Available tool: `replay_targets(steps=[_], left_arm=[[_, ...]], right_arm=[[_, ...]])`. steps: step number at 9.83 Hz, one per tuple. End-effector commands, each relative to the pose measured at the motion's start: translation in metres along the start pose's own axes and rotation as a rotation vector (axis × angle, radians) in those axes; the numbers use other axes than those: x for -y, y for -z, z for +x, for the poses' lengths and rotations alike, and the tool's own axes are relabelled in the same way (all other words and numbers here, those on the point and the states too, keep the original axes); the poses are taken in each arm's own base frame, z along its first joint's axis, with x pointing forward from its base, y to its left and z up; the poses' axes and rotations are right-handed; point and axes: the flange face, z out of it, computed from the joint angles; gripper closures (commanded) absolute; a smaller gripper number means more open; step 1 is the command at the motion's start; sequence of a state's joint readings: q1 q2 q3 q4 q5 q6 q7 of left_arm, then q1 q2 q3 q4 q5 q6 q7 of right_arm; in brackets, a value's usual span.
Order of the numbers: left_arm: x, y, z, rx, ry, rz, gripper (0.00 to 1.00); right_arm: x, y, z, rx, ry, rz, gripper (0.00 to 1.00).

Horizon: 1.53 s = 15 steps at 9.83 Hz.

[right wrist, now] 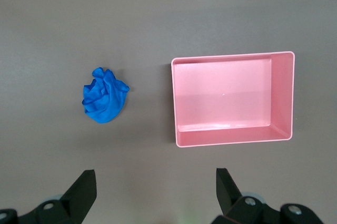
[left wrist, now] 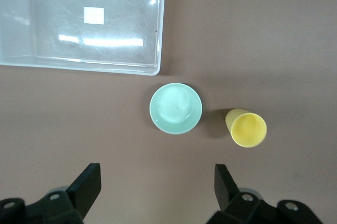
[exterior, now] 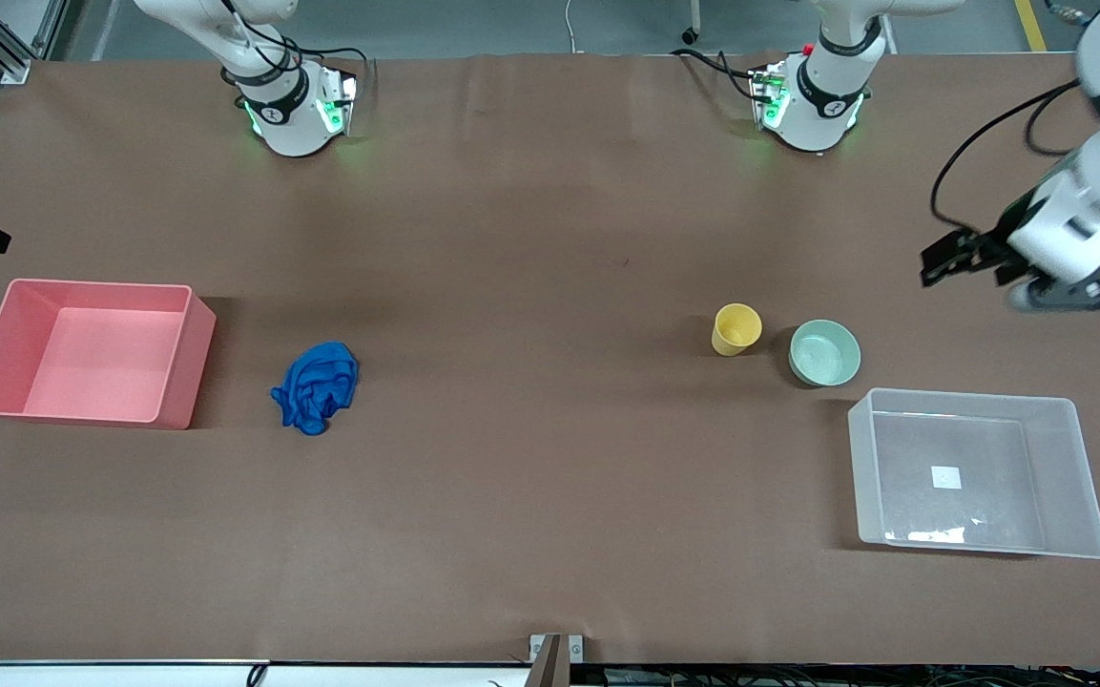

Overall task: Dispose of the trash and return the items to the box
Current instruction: 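Reach the right gripper to the blue cloth while the left gripper reaches the bowl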

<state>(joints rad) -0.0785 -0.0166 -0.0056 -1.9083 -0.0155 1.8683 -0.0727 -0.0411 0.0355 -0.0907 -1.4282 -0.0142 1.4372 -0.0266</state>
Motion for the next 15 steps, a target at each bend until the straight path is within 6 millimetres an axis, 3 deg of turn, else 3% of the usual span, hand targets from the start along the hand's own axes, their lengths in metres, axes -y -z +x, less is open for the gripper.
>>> replay_targets(steps=[1,4,6,7,8,9,10,11,12,14,15], left_arm=[[0.005,-0.102,-0.025,-0.013,-0.007,-0.01,0.04],[0.019,-0.207,-0.048,-0.098,0.02,-0.01,0.04],[0.031,-0.256,-0.05,-0.119,0.044,-0.006,0.04],[0.032,-0.279,-0.049,-0.121,0.045,-0.005,0.04],[0.034,-0.299,-0.048,-0.136,0.048,-0.004,0.04],[0.039,-0.316,-0.047,-0.153,0.07,-0.004,0.04],[0.037,-0.327,-0.048,-0.171,0.08,-0.005,0.12],[0.038,-0.327,-0.048,-0.182,0.1,-0.007,0.65],[0.038,-0.328,-0.051,-0.178,0.098,-0.007,0.96],[0.039,-0.327,-0.058,-0.172,0.097,-0.006,1.0],[0.04,-0.318,-0.063,-0.181,0.1,-0.006,1.0]], right_arm=[[0.009,-0.058,0.023,0.075,0.023,0.001,0.0],[0.054,-0.213,0.047,0.099,0.095,-0.01,0.0],[0.079,-0.308,0.051,0.048,0.123,-0.018,0.0],[0.097,-0.344,0.047,0.03,0.145,-0.021,0.0],[0.12,-0.367,0.041,0.006,0.122,-0.022,0.0],[0.155,-0.386,0.036,-0.014,0.111,-0.024,0.0],[0.175,-0.409,0.035,-0.037,0.096,-0.023,0.0],[0.181,-0.429,0.032,-0.064,0.102,-0.019,0.0],[0.184,-0.442,0.025,-0.097,0.111,-0.012,0.0],[0.179,-0.469,0.017,-0.161,0.113,0.0,0.0],[0.179,-0.47,0.016,-0.158,0.113,-0.001,0.1]])
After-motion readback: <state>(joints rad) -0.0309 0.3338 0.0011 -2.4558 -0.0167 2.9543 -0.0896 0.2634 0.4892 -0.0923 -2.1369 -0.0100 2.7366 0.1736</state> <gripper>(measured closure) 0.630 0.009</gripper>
